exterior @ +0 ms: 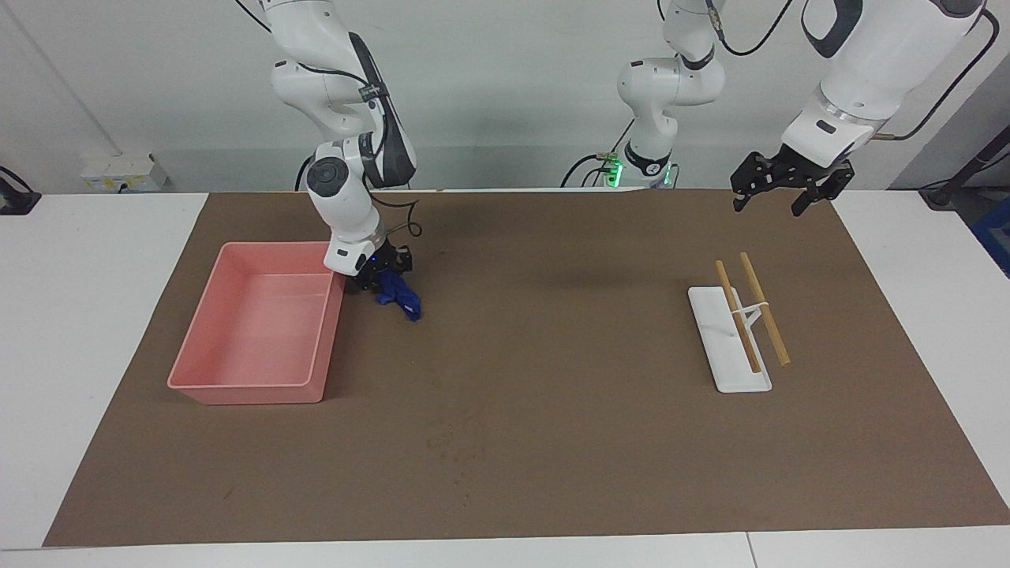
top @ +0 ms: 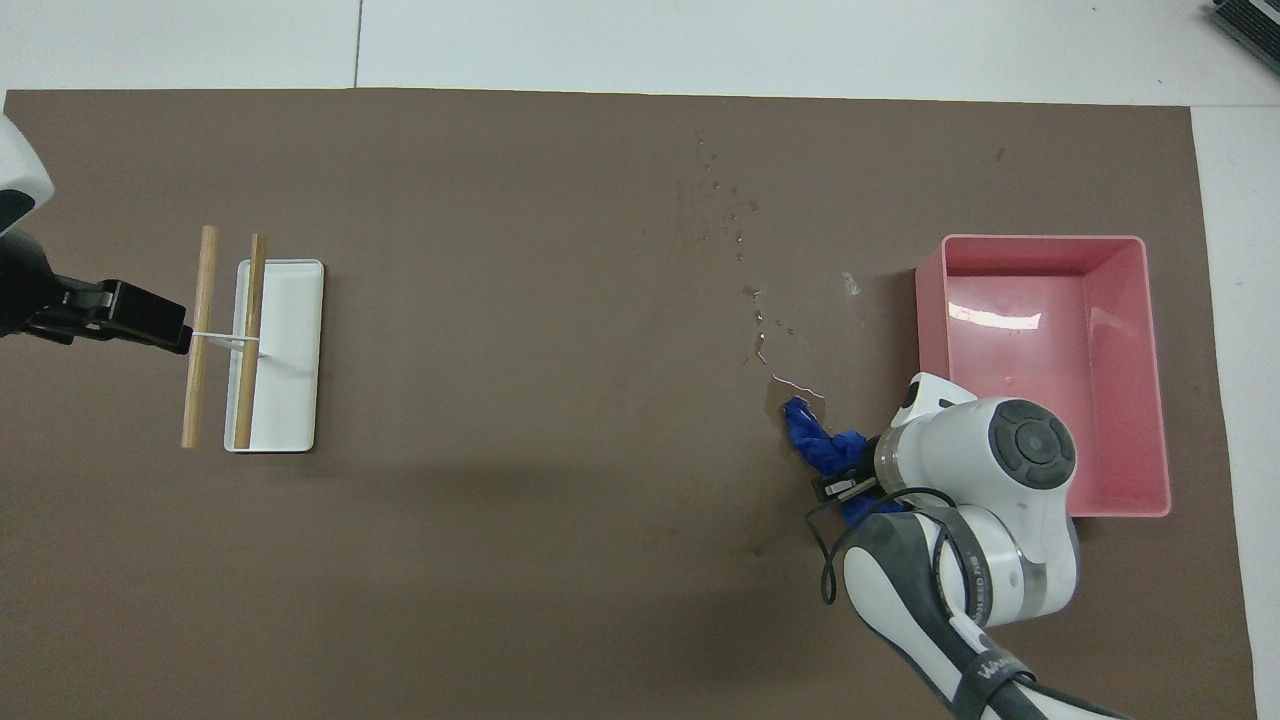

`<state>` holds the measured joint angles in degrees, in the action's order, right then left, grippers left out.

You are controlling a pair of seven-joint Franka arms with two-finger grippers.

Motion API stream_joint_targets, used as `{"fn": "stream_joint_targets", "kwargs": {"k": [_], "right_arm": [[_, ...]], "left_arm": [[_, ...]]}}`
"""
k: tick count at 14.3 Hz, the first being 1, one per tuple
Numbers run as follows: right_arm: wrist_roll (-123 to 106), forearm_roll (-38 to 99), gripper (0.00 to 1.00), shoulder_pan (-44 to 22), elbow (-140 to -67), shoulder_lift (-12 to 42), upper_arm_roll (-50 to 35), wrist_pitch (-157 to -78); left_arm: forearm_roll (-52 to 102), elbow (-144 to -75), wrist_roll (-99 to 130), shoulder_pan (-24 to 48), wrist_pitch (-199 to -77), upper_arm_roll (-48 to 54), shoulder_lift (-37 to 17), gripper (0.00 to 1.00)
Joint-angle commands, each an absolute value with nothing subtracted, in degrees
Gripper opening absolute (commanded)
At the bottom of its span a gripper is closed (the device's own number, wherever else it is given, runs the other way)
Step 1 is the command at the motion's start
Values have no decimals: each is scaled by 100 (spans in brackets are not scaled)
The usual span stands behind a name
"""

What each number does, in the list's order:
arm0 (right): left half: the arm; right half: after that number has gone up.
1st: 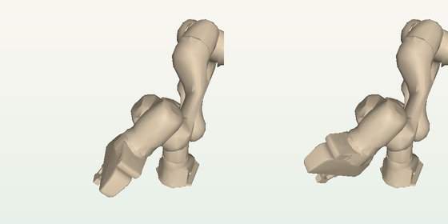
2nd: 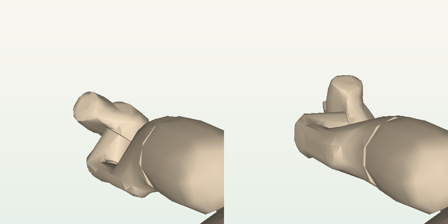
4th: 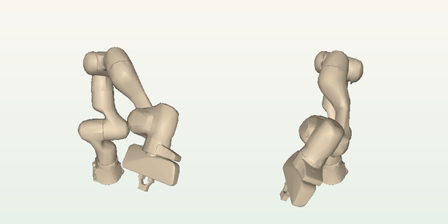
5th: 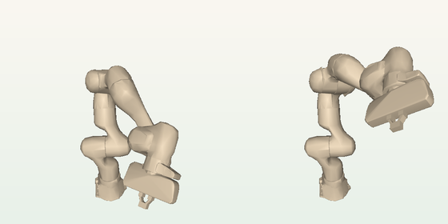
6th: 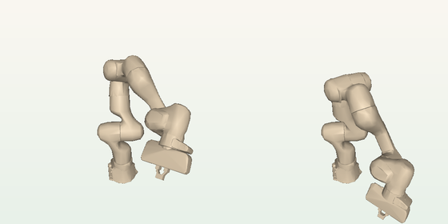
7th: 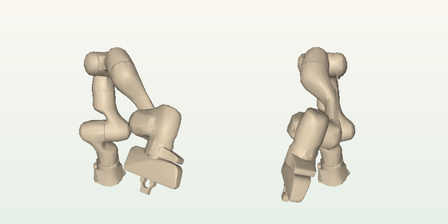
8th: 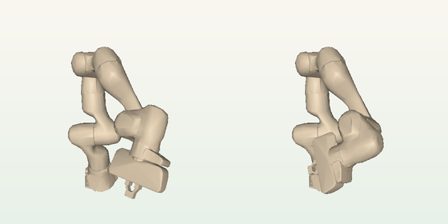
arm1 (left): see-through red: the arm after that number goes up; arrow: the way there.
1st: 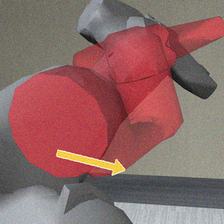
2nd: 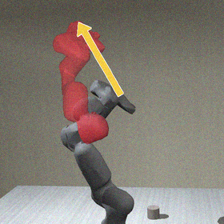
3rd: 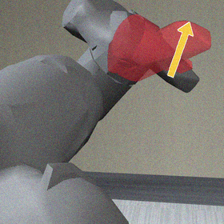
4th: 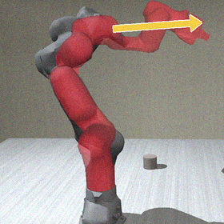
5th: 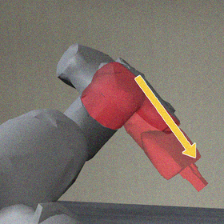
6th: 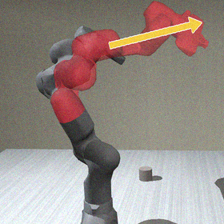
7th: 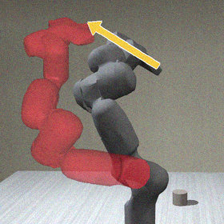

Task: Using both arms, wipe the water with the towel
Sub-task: 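Wipe the water spill with the towel in the right gripper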

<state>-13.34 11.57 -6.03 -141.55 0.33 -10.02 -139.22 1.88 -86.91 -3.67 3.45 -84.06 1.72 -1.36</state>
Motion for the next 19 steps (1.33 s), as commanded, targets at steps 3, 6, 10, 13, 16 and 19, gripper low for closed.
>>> {"fn": "stream_joint_targets", "kwargs": {"k": [3,6,10,13,16,19], "right_arm": [[-1143,1125,0,-712,-13913,448,-1037,-14378],[-1160,1125,0,-712,-13756,518,-1037,-14449],[-1160,1125,0,-826,-13544,685,-1037,-14458],[-1151,1125,0,-826,-13456,773,-1037,-14467],[-1178,1125,0,-826,-13421,861,-1037,-14668],[-1178,1125,0,-887,-13386,932,-1037,-14818]], "left_arm": [[79,-8886,-457,422,-8385,97,53,100],[79,-8886,-457,422,-8385,97,53,100],[79,-8886,-457,422,-8385,97,53,100],[79,-8886,-457,422,-8385,97,53,100],[79,-8886,-457,422,-8385,97,53,100],[79,-8886,-457,422,-8385,97,44,100]]}}
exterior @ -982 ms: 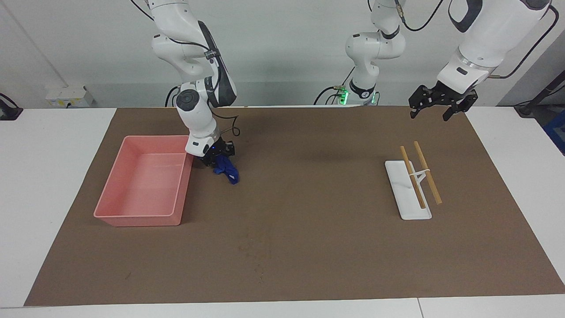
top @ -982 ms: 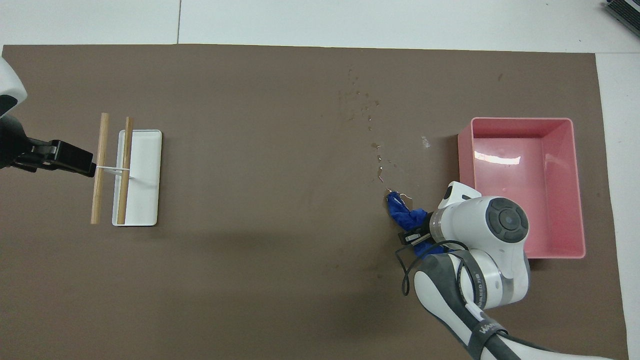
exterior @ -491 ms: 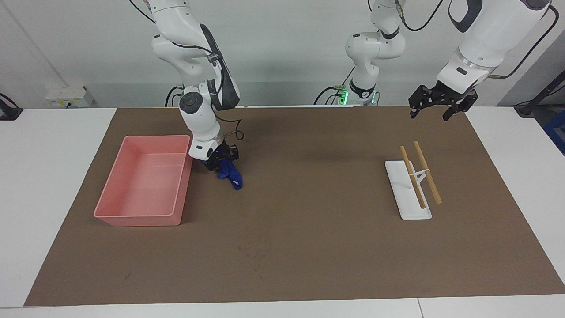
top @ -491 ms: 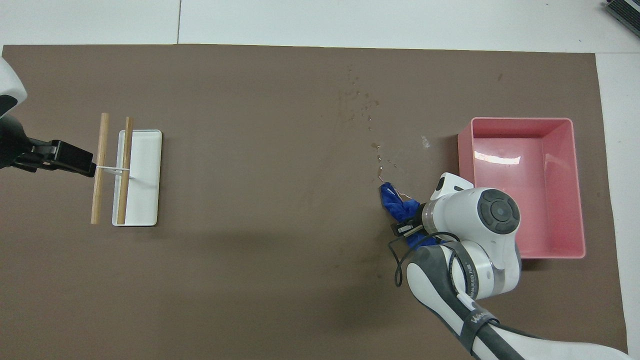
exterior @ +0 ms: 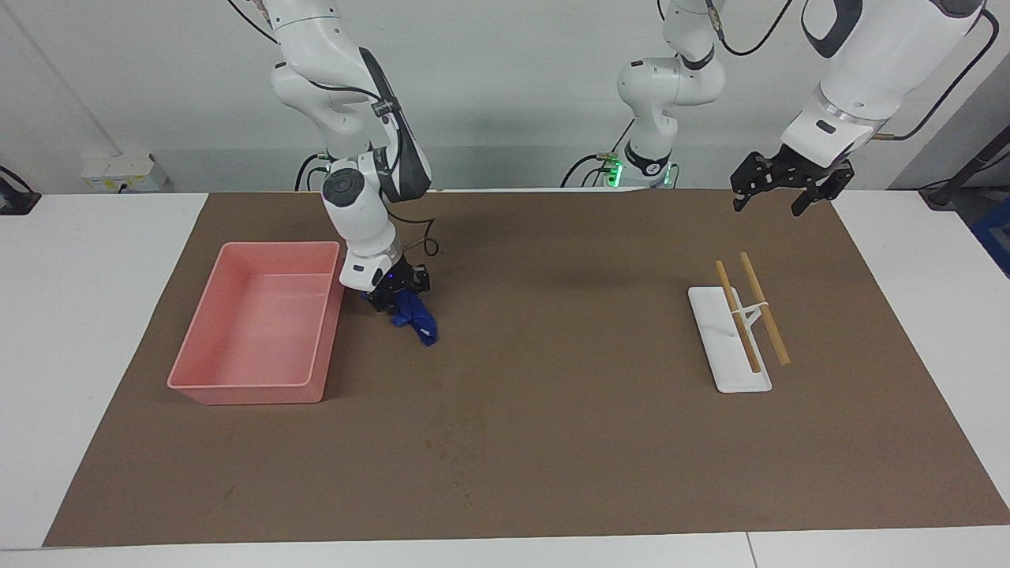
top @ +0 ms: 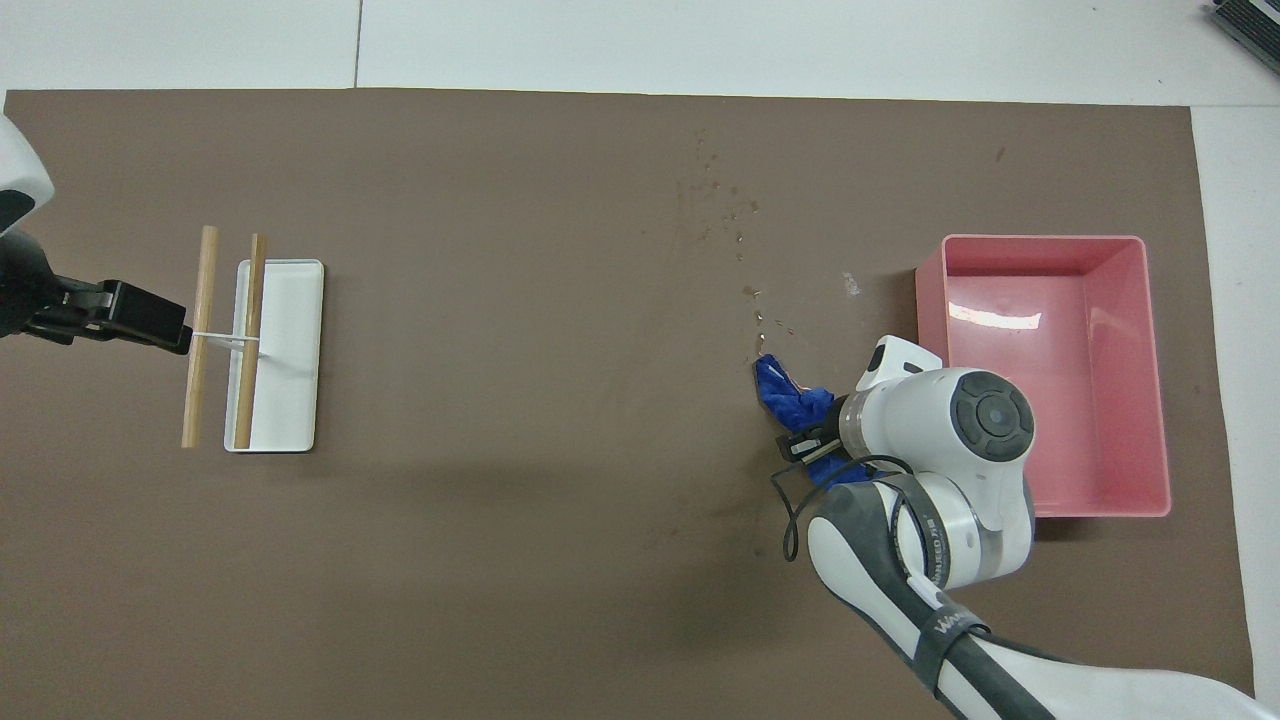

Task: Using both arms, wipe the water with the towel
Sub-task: 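Wipe the water spill with the towel in the right gripper, then carry the towel into the pink bin and release it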

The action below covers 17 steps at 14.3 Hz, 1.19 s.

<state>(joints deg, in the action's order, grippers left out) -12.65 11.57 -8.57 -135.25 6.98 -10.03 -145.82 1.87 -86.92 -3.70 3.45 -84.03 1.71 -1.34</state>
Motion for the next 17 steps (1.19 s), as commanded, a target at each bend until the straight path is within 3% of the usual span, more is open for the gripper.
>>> {"fn": "stream_joint_targets", "kwargs": {"k": [1,5,13,17], "right_arm": [[-1178,1125,0,-888,-13377,940,-1037,-14818],[-1143,1125,0,-905,-13272,792,-1037,-14652],[-993,1160,0,-809,-12753,-991,-985,-12211],[-984,1151,0,-598,-12385,-1292,-897,-11454]], "left_arm": [[79,-8886,-448,422,-8385,97,44,100],[79,-8886,-457,422,-8385,97,53,100],[79,-8886,-457,422,-8385,97,53,100],[79,-8886,-448,422,-8385,97,53,100]]}}
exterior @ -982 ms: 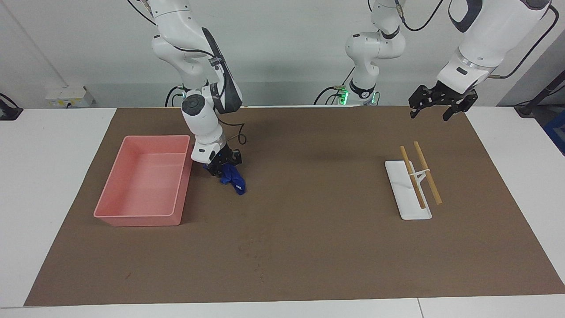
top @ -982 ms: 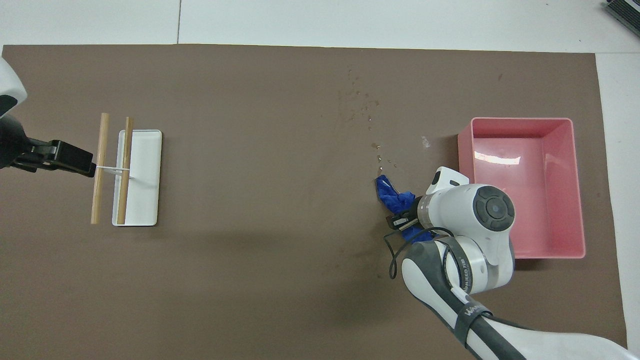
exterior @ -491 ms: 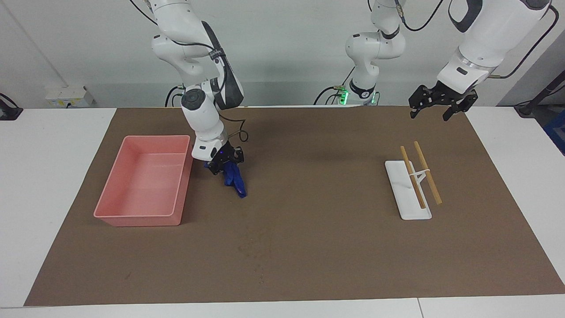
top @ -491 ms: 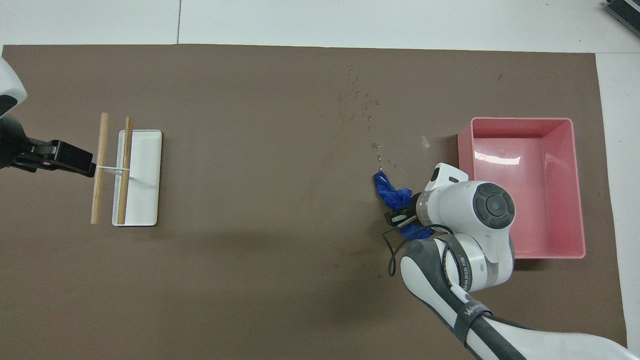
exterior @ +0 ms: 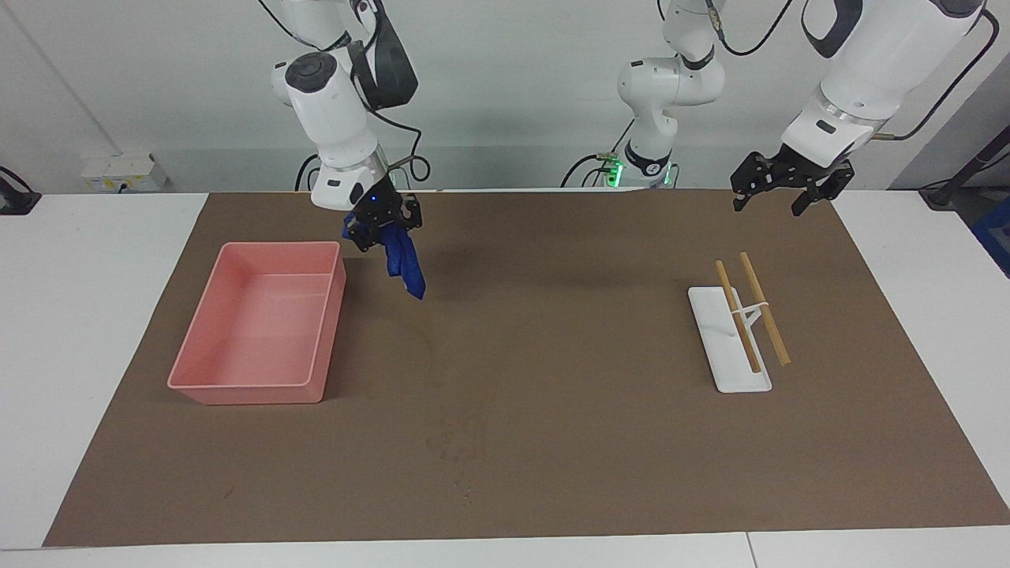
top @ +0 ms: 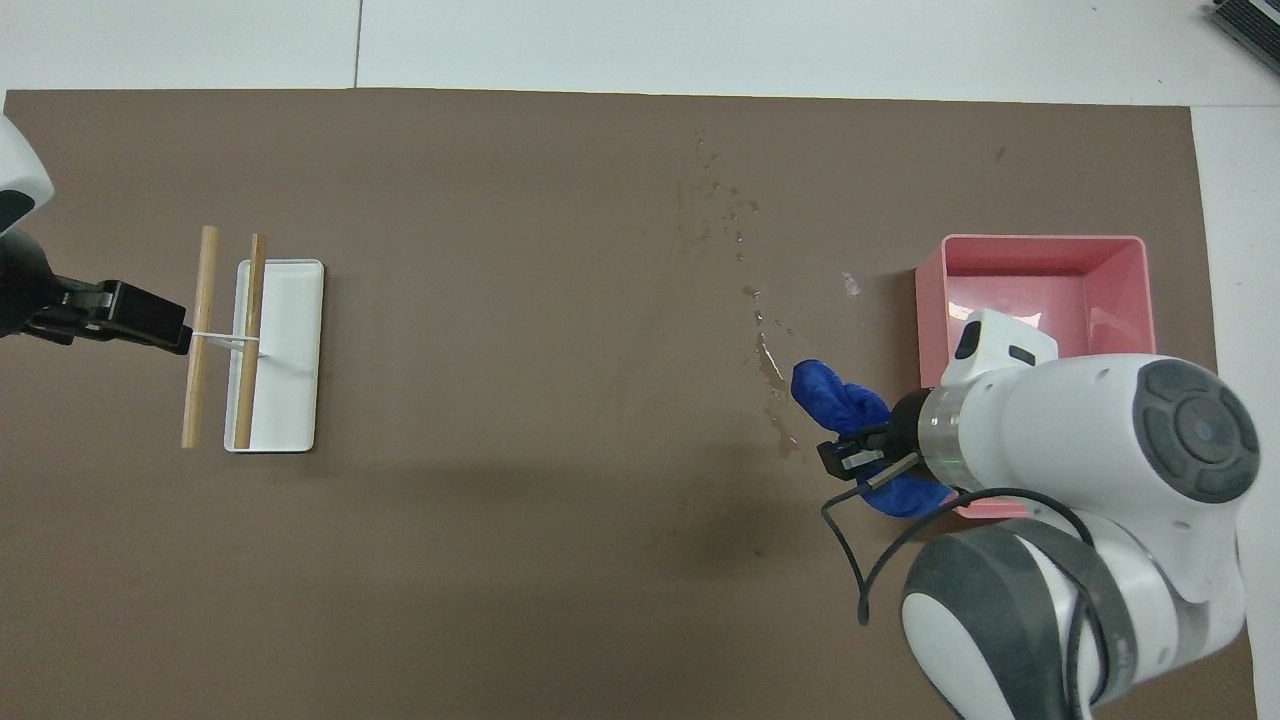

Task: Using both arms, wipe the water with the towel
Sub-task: 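Carry the towel into the pink bin and release it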

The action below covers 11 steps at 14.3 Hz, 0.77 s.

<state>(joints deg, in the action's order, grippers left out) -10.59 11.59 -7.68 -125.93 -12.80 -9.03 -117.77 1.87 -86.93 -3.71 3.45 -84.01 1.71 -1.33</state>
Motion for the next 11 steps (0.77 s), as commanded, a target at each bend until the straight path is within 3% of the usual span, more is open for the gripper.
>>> {"fn": "stream_joint_targets", "kwargs": {"k": [1,5,11], "right_arm": [[-993,1160,0,-415,-12323,-1292,-853,-11330],[-985,1160,0,507,-12305,-1283,-712,-11390],[-932,1143,0,1414,-12637,-906,-721,-12751]], "left_arm": [[79,-8886,-457,422,-8385,97,53,100],[79,-8886,-457,422,-8385,97,53,100],[79,-8886,-457,422,-8385,97,53,100]]}}
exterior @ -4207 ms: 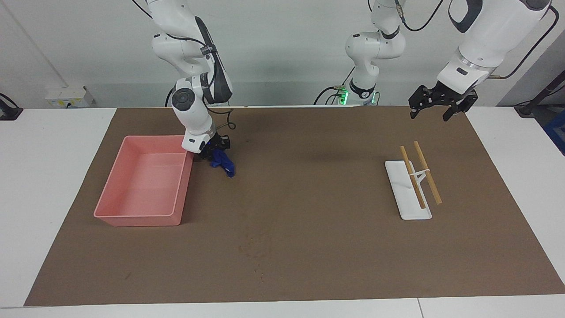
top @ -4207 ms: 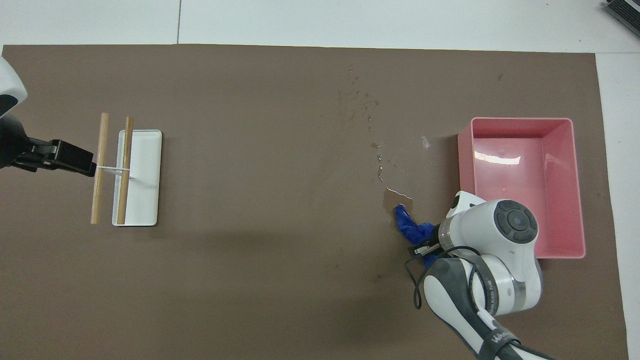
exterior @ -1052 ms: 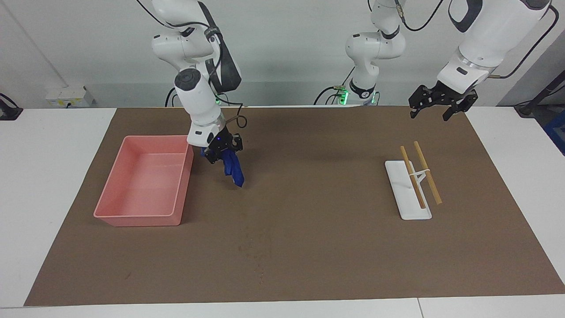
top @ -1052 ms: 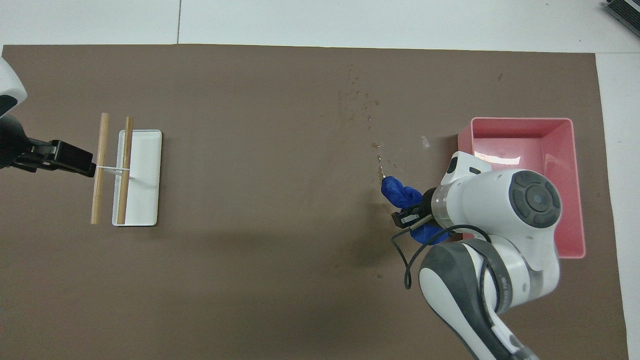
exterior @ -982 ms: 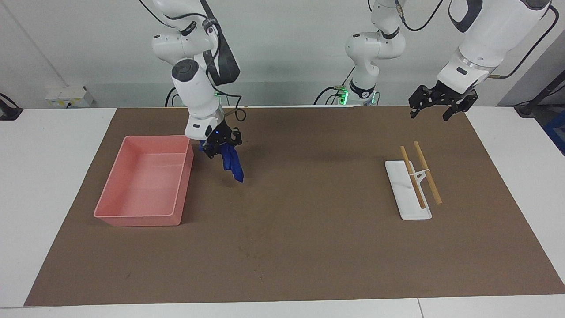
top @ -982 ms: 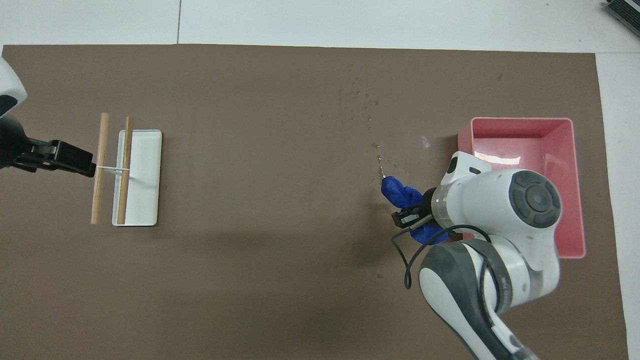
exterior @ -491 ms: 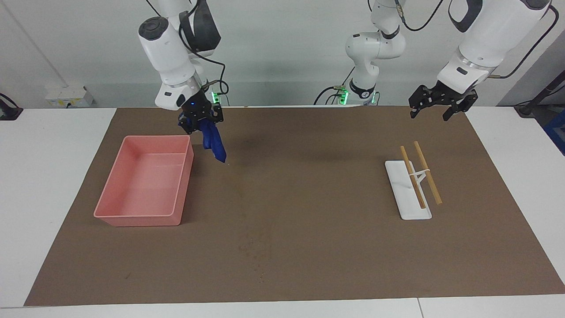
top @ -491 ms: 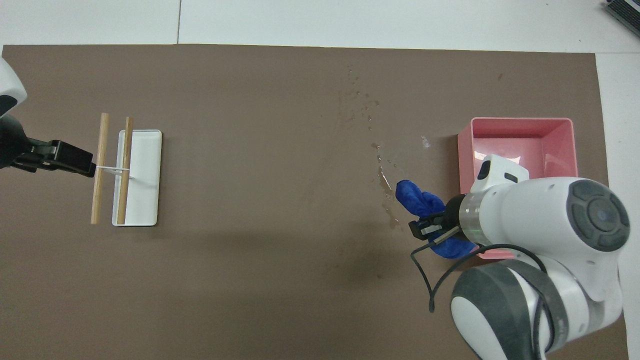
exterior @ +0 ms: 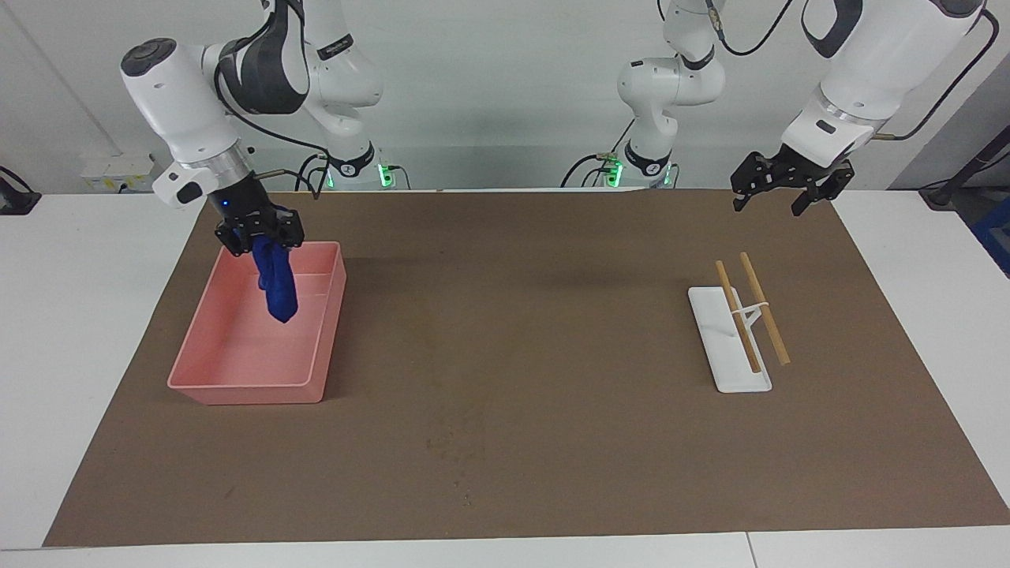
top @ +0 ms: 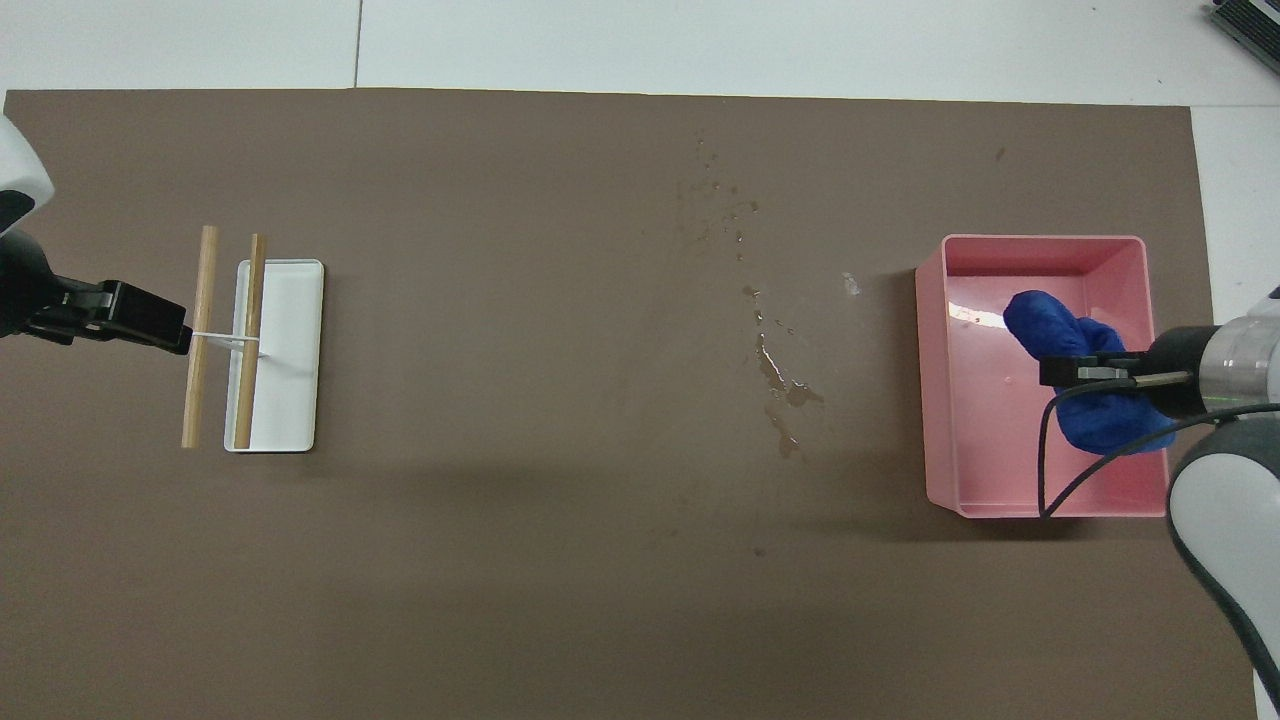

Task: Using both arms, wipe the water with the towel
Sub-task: 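Carry the towel into the pink bin and release it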

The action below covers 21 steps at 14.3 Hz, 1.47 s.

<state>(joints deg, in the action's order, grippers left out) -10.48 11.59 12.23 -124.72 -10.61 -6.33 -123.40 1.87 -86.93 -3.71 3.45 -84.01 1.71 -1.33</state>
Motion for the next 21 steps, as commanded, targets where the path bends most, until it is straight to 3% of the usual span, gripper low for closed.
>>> {"fn": "stream_joint_targets", "kwargs": {"k": [1,5,6,7,8,12,16,21], "right_arm": [[-932,1134,0,1485,-12734,-801,-721,-12918],[-940,1134,0,1969,-12788,174,-721,-13990],[-932,1142,20,1960,-12823,219,-721,-14070],[-923,1143,82,1960,-12841,211,-729,-14019],[-958,1134,100,1960,-12841,211,-729,-13949],[-914,1125,100,1890,-12587,115,-738,-13379],[-687,1037,100,1698,-11902,-289,-791,-12150],[683,-87,100,1073,-10225,-325,-826,-10102]], "left_arm": [[79,-8886,-457,422,-8385,97,53,100],[79,-8886,-457,422,-8385,97,53,100],[79,-8886,-448,422,-8385,97,53,100],[79,-8886,-457,422,-8385,97,53,100],[79,-8886,-457,422,-8385,97,53,100],[79,-8886,-457,422,-8385,97,53,100],[79,-8886,-457,422,-8385,97,53,100],[79,-8886,-457,422,-8385,97,53,100]]}}
